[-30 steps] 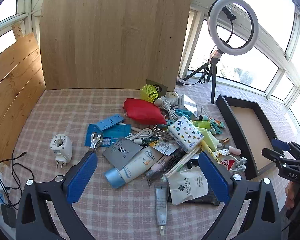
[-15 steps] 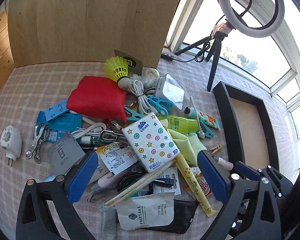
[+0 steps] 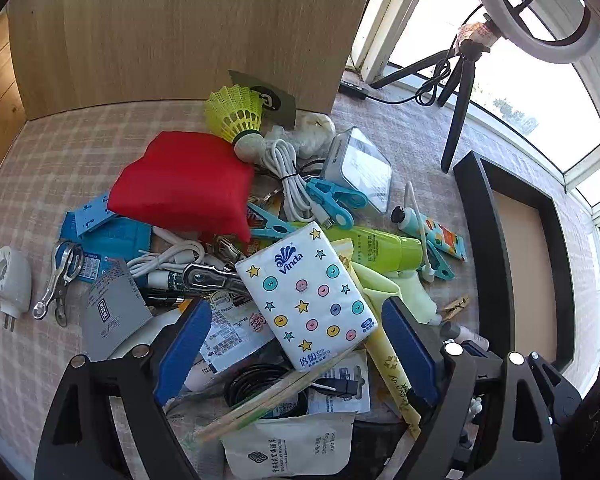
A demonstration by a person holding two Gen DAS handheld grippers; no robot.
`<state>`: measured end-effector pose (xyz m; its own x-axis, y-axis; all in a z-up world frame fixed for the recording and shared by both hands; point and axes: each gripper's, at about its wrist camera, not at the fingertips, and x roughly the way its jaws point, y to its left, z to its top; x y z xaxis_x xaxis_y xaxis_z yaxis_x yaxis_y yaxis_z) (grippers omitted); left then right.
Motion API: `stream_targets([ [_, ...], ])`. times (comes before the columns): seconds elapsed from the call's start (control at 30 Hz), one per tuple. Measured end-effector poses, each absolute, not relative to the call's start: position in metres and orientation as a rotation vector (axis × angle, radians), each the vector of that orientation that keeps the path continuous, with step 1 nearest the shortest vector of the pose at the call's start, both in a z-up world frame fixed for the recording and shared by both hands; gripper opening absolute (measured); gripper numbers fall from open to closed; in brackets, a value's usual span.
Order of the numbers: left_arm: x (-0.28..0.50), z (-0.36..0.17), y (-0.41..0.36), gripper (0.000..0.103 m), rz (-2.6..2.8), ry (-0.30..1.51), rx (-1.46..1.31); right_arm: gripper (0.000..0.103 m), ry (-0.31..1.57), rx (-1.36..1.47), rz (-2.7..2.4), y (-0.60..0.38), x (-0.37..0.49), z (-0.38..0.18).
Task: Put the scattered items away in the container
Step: 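Grasp the white Vinda tissue pack with the left tool while the right tool grasps the yellow flowered packet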
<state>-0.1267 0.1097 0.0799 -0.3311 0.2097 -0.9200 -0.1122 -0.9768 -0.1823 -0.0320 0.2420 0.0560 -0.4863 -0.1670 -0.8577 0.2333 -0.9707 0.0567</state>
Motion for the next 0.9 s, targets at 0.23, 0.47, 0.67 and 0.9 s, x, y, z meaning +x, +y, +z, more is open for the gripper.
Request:
stream_targets([
  [0.23,-0.132,0.069,0.109,0.087,2.383,-0.139,-1.718,0.045,0.066,1.477,-2.467,0.234,-0.042,0.043],
  [0.47,-0.136,0.058,0.108,0.074,2.351,-0.155,-1.748,0.028,0.031,1.513,-2.442,0.235,-0.051,0.029],
  [0.67,-0.134,0.058,0.107,0.056,2.339,-0.183,-1.736,0.023,0.052,1.488,-2.412,0.229,-0.049,0.029],
  [0.9,-0.131,0.067,0.097,0.045,2.375,-0.194,-1.696,0.013,0.039,1.484,-2.407,0.228,-0.054,0.029],
])
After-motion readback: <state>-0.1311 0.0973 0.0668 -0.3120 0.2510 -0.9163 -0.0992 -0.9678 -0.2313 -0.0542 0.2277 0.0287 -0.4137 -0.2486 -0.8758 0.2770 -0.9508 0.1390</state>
